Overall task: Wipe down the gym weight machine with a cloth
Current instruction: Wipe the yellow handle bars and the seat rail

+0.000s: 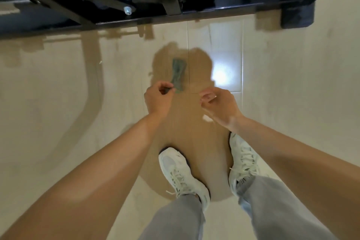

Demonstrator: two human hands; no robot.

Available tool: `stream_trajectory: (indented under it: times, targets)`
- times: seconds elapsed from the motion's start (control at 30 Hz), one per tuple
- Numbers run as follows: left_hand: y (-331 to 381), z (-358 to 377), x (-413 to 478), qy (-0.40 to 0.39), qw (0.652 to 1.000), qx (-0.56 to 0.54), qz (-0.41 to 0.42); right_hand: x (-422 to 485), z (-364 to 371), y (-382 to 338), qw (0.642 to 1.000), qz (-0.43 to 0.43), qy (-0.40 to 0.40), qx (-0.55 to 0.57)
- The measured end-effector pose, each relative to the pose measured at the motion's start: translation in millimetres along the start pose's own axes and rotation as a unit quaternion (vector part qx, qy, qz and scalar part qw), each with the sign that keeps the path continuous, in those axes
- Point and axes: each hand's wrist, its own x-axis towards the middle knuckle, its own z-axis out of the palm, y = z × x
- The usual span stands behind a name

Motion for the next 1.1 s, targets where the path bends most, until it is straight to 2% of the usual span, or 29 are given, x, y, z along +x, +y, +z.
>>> stream_trajectory:
  times: [0.1, 0.17, 0.4, 0.47, 0.57, 0.8, 0.93, 1.0, 1.1]
  targets:
    - [42, -50, -48, -0.08, 0.992, 0.011, 0.098, -42, -20, -39, 0.997, -0.059, -0.043, 0.011]
    - [76, -90, -88, -0.116, 0.984, 0.01, 0.134, -73, -36, -67, 0.994, -0.098, -0.057, 0.001]
    - [195, -213, -234, -0.159, 0.978, -0.044, 0.124, -206, -94, -184, 0.963, -0.203, -0.147, -0.099]
    - [225, -239, -268, -0.142, 0.982, -0.064, 0.105, -244, -106, -212, 0.963, -0.207, -0.137, -0.1]
    - [264, -276, -315, -0.102, 0.988, -0.062, 0.099, -298, -123, -247, 0.964, -0.222, -0.063, -0.133]
    - [333, -367, -397, -0.069, 0.981, 0.041, 0.178, -408, -169, -342, 0.938, -0.311, 0.014, -0.154]
    - [363, -413, -426, -0.048, 0.963, 0.084, 0.253, -447, -189, -374, 0.891, -0.42, 0.033, -0.168]
    - [375, -433, -440, -0.02, 0.953, 0.068, 0.294, -466, -197, -389, 0.881, -0.442, 0.019, -0.171]
    - [393, -457, -462, 0.01, 0.947, 0.072, 0.313, -491, -204, -406, 0.86, -0.484, 0.015, -0.162]
